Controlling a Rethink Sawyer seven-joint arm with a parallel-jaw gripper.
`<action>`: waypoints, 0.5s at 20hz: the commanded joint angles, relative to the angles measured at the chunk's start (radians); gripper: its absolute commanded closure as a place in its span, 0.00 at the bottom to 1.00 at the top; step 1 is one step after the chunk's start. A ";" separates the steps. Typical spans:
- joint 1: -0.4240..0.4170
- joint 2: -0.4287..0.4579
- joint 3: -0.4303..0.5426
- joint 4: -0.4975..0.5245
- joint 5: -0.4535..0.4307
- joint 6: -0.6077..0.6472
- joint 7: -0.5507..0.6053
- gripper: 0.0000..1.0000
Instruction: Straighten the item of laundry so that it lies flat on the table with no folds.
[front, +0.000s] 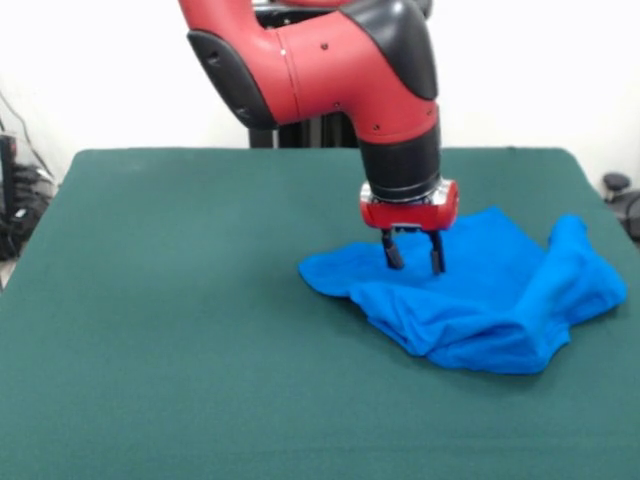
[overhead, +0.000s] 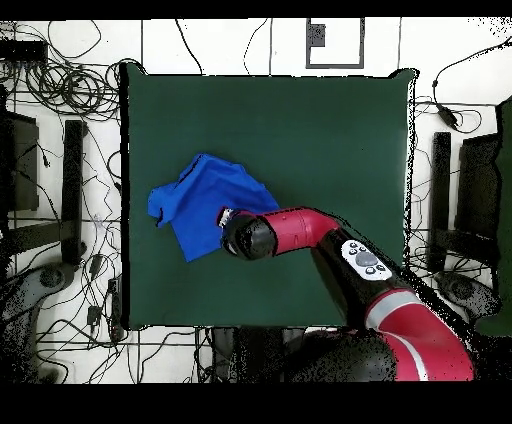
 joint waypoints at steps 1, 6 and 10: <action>-0.116 0.200 -0.144 -0.206 -0.245 -0.042 -0.201 0.00; -0.165 0.191 -0.102 -0.206 -0.283 0.001 -0.252 0.00; -0.199 0.185 -0.069 -0.206 -0.311 0.035 -0.285 0.00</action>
